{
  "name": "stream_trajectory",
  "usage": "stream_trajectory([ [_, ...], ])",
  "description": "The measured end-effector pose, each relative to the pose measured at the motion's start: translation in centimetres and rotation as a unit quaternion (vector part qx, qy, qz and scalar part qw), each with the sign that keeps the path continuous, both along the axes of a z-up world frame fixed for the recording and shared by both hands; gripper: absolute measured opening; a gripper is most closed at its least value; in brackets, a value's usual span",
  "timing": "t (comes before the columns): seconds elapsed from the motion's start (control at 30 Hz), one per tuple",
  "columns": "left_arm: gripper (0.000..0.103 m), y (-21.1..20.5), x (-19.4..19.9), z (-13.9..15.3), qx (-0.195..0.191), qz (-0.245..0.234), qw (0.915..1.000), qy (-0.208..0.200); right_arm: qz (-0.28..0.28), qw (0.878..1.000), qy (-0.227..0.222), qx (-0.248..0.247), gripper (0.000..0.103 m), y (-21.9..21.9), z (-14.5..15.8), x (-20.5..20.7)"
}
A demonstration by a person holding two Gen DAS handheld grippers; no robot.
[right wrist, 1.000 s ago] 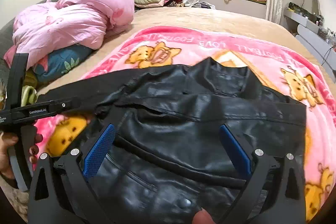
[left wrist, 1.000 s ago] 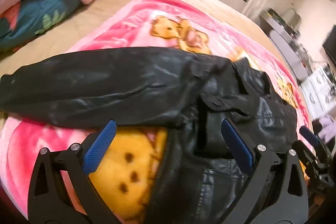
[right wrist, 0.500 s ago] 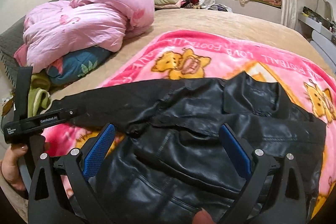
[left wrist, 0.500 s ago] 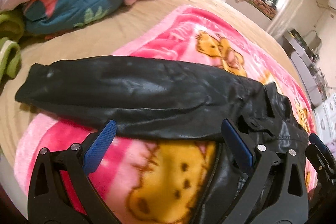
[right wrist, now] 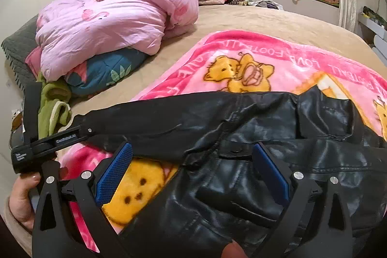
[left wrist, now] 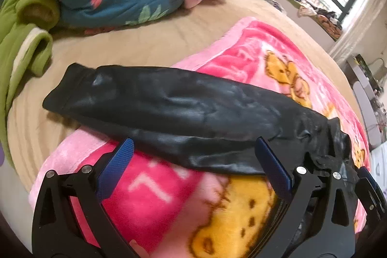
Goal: Fold large clothes
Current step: 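Move the left gripper along the other sleeve toward its cuff, then close the left gripper on the sleeve cuff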
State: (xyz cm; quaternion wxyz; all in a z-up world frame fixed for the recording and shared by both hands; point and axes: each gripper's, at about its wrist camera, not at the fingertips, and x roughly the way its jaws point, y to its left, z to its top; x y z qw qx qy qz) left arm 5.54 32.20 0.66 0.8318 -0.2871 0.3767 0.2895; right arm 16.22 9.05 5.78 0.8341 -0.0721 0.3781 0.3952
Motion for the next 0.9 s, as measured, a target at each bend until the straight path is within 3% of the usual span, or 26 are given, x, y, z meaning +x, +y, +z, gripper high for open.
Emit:
stream_trajectory([
  [0.67,0.094,6.4,-3.9,-2.5,-0.037,0.106,0.9935,0.019,0.028,1.0,0.014,-0.002,0.099,2.7,-0.8,-2.0],
  [0.9,0.094,9.9,-4.3,-4.6,-0.104,0.128,0.9863,-0.001,0.017,1.0,0.022,0.004,0.098,1.2,-0.8,-2.4],
])
